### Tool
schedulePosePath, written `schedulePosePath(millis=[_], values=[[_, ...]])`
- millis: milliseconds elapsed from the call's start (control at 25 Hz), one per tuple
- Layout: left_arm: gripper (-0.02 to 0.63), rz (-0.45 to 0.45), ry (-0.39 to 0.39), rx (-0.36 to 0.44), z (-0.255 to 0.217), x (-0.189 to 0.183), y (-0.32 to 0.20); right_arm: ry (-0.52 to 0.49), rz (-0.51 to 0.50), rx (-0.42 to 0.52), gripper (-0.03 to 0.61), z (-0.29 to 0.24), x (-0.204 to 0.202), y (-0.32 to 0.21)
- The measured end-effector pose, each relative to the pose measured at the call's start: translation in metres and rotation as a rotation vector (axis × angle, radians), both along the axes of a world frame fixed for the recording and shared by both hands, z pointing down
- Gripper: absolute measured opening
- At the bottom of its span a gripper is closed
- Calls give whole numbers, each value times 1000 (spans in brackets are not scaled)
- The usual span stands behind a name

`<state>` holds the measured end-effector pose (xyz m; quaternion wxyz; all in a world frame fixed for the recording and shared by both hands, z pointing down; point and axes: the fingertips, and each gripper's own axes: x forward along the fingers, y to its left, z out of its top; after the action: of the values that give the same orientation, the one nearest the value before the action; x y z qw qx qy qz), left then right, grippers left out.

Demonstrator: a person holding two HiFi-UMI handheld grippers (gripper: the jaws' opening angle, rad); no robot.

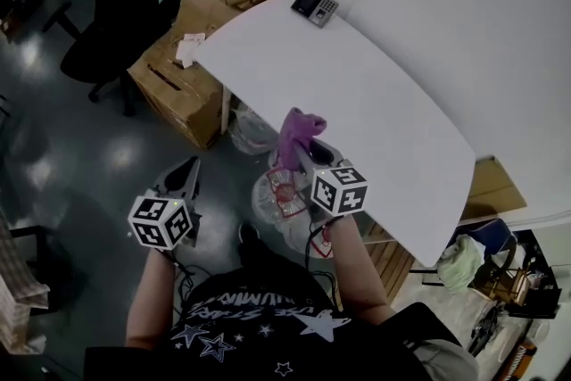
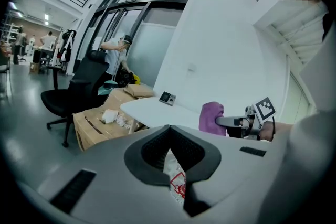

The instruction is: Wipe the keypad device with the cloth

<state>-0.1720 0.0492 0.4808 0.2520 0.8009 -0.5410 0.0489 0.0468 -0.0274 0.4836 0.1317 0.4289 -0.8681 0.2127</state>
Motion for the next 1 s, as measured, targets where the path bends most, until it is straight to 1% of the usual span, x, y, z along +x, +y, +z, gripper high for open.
schedulePosePath(millis=[240,400,760,1000], values=[[8,7,-12,-3,0,21,-47,-18,37,-21,92,8,35,-42],[8,15,-13,11,-2,33,-75,-26,54,-5,92,6,49,-67],[8,67,-5,16,2,48,-112,-32,116,12,92,5,74,-87],[8,109,7,31,2,49,-158,-31,180,23,92,5,85,-109]])
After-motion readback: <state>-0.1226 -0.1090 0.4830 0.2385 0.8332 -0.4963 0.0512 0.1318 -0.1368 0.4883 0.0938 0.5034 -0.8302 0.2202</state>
